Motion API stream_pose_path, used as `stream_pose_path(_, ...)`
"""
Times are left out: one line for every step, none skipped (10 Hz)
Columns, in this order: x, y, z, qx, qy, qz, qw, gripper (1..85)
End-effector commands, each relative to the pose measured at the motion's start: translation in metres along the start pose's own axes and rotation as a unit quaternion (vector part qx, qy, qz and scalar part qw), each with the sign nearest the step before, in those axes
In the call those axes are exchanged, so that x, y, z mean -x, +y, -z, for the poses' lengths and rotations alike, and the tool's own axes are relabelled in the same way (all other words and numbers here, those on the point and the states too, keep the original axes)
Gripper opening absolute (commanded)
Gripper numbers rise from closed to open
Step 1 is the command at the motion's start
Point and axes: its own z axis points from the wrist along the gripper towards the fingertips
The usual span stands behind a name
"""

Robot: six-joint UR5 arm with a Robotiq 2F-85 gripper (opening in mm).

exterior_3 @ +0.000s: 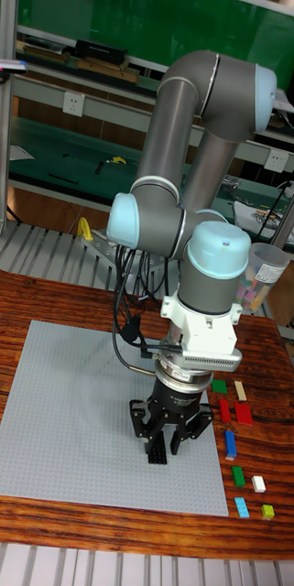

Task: Build with small Lego blocks

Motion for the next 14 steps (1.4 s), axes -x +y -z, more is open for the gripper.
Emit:
stream_pose_path(-0.004,0.004,0.004,0.011,0.005,-0.007,0.9999,41.0)
stream_pose_path(-0.006,0.006,0.005,0.014,0.008,-0.013,0.9998,19.7)
stream_pose_path(-0.006,0.005,0.005,0.012,0.011,-0.017,0.9997,1.7)
stream_pose_path(-0.006,0.007,0.007,0.017,0.011,-0.013,0.9997,1.3)
stream_pose_path(-0.005,0.007,0.011,0.019,0.014,-0.011,0.9996,1.3)
stream_pose_path(-0.003,0.009,0.013,0.021,0.013,-0.010,0.9996,1.3)
stream_pose_path(0.003,0.018,0.012,0.034,0.004,-0.004,0.9994,1.3)
stream_pose_path(0.008,0.026,0.008,0.038,-0.002,-0.005,0.9992,1.3)
stream_pose_path(0.010,0.029,0.006,0.035,-0.002,-0.008,0.9993,1.3)
stream_pose_path(0.010,0.026,0.006,0.031,-0.002,-0.008,0.9995,1.3)
stream_pose_path(0.009,0.021,0.007,0.025,-0.001,-0.003,0.9997,1.3)
stream_pose_path(0.008,0.019,0.007,0.023,0.001,0.013,0.9997,1.3)
stream_pose_path(0.007,0.022,0.007,0.028,0.001,0.020,0.9994,1.3)
stream_pose_path(0.007,0.023,0.007,0.031,0.002,0.013,0.9994,1.3)
